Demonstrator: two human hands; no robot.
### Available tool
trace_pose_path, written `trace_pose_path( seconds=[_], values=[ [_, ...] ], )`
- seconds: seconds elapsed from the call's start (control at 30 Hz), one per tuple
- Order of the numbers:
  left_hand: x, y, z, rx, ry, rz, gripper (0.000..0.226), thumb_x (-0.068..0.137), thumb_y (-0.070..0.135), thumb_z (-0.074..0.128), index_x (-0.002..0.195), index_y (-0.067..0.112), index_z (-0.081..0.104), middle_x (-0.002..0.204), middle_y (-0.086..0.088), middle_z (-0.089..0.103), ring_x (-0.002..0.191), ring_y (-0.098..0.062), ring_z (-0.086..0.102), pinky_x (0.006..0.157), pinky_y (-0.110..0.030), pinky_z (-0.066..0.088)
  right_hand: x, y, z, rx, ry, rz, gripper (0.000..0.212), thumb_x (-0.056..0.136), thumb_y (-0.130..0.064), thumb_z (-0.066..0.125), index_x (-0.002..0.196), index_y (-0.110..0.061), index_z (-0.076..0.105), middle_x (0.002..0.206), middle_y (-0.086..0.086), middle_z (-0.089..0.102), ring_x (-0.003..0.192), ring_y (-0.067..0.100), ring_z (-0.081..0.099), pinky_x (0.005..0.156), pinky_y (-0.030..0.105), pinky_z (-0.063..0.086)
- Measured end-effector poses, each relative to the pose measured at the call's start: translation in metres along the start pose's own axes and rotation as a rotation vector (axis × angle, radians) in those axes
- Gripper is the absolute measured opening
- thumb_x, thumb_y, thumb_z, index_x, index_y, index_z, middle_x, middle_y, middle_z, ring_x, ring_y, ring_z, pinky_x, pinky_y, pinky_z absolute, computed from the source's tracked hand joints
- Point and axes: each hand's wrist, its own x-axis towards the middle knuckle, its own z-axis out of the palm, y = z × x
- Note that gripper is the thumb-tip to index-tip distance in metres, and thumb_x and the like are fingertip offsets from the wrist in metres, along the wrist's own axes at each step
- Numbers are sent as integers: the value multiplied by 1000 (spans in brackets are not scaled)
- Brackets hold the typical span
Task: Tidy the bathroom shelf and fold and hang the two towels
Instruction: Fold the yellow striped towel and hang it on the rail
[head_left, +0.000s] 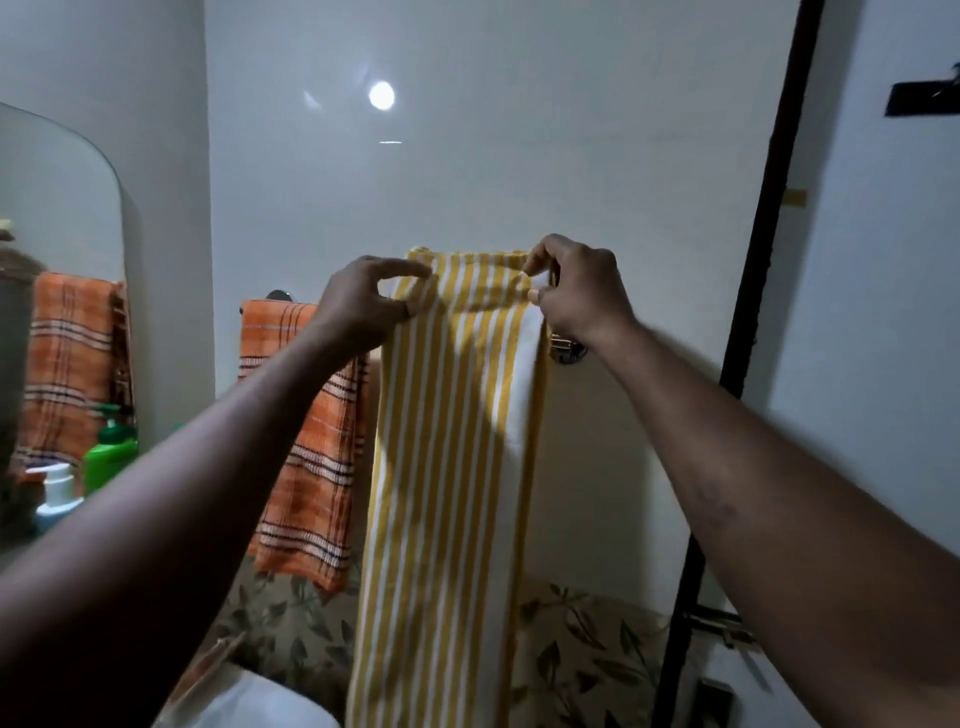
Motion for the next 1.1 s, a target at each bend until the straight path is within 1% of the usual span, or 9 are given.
trace_pose_path(
  seconds=[0.17,0.33,0.47,0.53,0.6,0.7,0.83,0.97,1.1],
  values=[
    [11,-8,24,245,-80,76,43,96,4,62,116,38,78,146,-2,52,133,-21,51,104,-26,38,8,6,11,-182,-171,-59,30,85,-3,70,93,-31,62,85,-8,60,80,18,64,73,40,61],
    [27,-13,29,326,-194,111,51,93,-3,49,118,30,79,140,-2,53,131,-18,51,109,-30,39,14,11,21,-256,-213,-43,28,86,-1,63,92,-28,66,92,-3,60,83,20,62,71,38,60],
    [28,-14,38,552,-148,224,34,99,34,48,112,32,79,136,9,61,125,-21,45,99,-43,36,20,10,25,-322,-294,-3,29,85,2,60,90,-25,70,88,-9,54,81,16,59,61,29,48],
    [27,-12,44,571,-125,297,47,104,55,40,114,30,78,133,11,65,125,-25,44,95,-45,37,24,9,25,-341,-318,32,29,83,-1,61,88,-27,71,89,-9,56,80,14,59,60,27,47],
    [23,-7,52,483,-197,389,51,107,56,35,116,26,76,127,3,72,119,-28,57,92,-42,44,26,8,24,-344,-338,60,26,83,-5,64,87,-30,72,92,-8,60,81,15,61,62,28,50],
    [22,-1,57,324,-313,283,54,111,52,32,117,19,73,123,-14,73,115,-35,63,90,-41,46,30,2,22,-362,-434,80,20,87,-13,70,89,-32,75,94,-7,63,80,15,63,59,28,51],
    [31,12,56,307,-394,51,63,108,62,31,137,20,67,150,-19,56,135,-39,52,106,-44,41,30,-10,15,-506,-475,48,26,92,-16,63,106,-30,79,104,0,71,88,23,68,74,36,59],
    [43,25,63,438,-515,-23,61,108,59,34,140,17,62,151,-22,53,132,-38,53,95,-38,39,15,-17,17,-448,-487,-16,31,99,-48,61,102,-22,77,99,4,72,91,25,67,81,41,58],
    [50,25,69,484,-528,-52,54,110,49,37,146,14,57,156,-21,47,137,-39,48,105,-42,39,-7,-10,36,-521,-569,-36,44,87,-63,70,97,-22,59,94,2,61,85,23,59,65,36,47]
  ],
)
